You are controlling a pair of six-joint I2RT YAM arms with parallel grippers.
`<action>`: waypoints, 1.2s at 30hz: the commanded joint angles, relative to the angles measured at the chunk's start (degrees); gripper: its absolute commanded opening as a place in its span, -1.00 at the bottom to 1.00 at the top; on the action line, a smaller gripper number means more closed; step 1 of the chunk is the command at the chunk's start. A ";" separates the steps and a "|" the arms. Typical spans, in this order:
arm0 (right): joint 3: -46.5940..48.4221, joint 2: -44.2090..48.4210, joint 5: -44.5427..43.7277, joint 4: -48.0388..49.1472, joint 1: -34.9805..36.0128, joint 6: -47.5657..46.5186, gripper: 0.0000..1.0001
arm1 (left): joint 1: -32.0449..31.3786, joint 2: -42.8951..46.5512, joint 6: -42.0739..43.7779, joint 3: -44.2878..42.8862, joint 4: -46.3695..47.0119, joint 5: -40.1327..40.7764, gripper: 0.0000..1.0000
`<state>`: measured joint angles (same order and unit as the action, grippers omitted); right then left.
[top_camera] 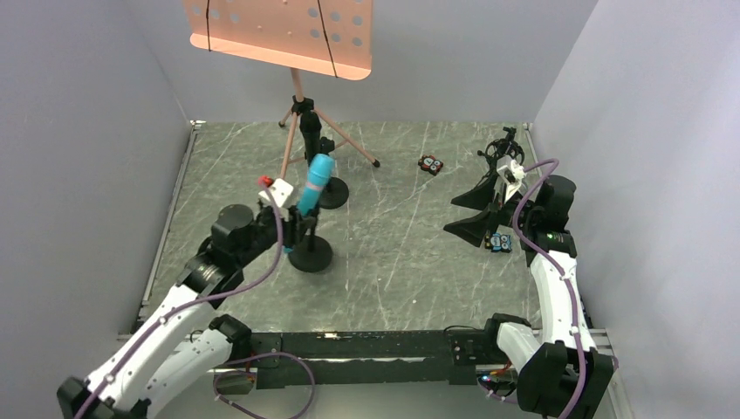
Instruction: Attach the microphones to the stand
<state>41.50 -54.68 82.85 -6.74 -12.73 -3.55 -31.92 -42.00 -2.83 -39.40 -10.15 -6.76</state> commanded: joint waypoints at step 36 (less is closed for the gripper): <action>-0.63 -1.02 2.41 3.80 -1.10 0.75 0.93 | 39.56 -32.06 3.81 -4.56 50.80 1.37 -0.74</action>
<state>40.62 -55.44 83.24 -4.38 -13.52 -1.74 6.46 -74.04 1.89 -41.58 26.22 -0.25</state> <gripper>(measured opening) 0.965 0.462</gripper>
